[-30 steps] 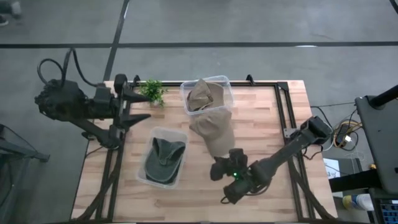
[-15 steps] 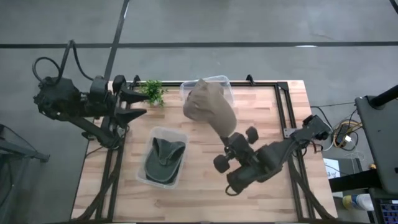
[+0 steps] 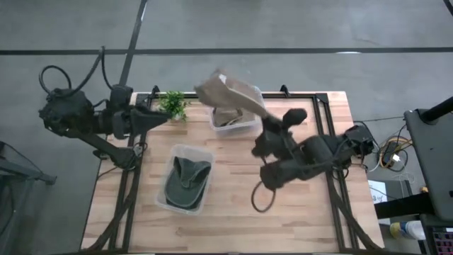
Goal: Pick & Place hat
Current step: Put the brown cap into the top transparent container
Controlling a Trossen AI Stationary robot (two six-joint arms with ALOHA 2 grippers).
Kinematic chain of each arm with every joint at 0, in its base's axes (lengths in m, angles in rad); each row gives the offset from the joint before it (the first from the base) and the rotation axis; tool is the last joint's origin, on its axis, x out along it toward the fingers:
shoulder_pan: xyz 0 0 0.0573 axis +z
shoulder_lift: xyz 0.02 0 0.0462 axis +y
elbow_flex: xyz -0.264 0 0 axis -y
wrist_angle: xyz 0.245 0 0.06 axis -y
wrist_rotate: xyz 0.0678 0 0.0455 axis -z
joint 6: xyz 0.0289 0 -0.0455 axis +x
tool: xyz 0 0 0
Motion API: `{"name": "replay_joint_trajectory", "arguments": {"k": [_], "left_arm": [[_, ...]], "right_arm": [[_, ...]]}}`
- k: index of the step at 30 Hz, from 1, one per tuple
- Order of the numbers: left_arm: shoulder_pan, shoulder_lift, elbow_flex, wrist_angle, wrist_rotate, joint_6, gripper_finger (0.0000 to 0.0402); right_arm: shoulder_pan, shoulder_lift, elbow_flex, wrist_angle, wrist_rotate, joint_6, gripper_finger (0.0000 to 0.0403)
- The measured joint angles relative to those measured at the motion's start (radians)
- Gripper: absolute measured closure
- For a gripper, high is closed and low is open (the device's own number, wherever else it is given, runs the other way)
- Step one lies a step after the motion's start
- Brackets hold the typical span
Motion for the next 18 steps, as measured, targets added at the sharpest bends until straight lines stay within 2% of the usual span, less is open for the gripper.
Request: {"name": "replay_joint_trajectory", "arguments": {"k": [2, 4, 8, 13, 18], "left_arm": [[0.0, 0.009, 0.0, 0.0, 0.003, -0.109, 0.0177], [0.0, 0.023, 0.0, 0.0, 0.003, -0.215, 0.0177], [0.0, 0.062, -0.001, 0.0, 0.003, -0.362, 0.0177], [0.001, 0.122, -0.001, 0.004, -0.015, -0.413, 0.0177], [0.005, 0.189, -0.002, 0.084, -0.167, -0.453, 0.0177]], "right_arm": [[-0.03, 0.001, 0.011, 0.003, 0.095, -0.165, 0.0393], [-0.074, 0.001, 0.032, 0.014, 0.102, -0.291, 0.0393], [-0.155, 0.001, 0.054, 0.011, 0.104, -0.39, 0.0392], [-0.202, 0.0, 0.054, -0.017, 0.102, -0.414, 0.0392], [-0.178, -0.012, 0.054, -0.016, 0.104, -0.412, 0.0392]]}}
